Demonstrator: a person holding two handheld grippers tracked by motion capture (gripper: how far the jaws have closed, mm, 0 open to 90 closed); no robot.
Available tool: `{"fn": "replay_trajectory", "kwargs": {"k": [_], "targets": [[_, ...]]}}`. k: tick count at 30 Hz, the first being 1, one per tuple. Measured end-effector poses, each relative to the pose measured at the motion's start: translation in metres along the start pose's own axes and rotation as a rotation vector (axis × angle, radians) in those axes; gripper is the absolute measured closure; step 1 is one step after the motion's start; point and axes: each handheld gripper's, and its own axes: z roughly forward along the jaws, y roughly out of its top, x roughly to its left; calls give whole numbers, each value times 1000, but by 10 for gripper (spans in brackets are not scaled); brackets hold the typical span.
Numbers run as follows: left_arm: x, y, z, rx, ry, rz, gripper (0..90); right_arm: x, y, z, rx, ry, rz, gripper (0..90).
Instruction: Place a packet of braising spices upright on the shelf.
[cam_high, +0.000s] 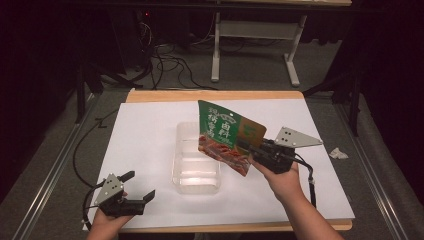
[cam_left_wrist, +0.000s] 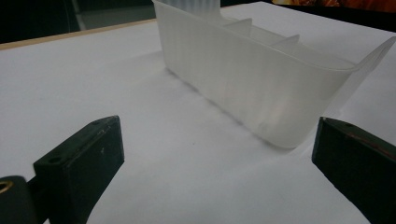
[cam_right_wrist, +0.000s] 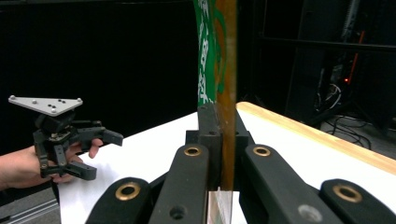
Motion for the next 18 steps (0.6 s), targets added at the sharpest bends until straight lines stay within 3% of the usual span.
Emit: {"fn": "replay_trajectory", "kwargs": {"k": [9,18], "targets": [[1,-1,1,3,-3,-7,28,6,0,16,3,33,-1,900],[1,-1,0,3,-4,-3,28,-6,1,43,23,47,-8,900]]}}
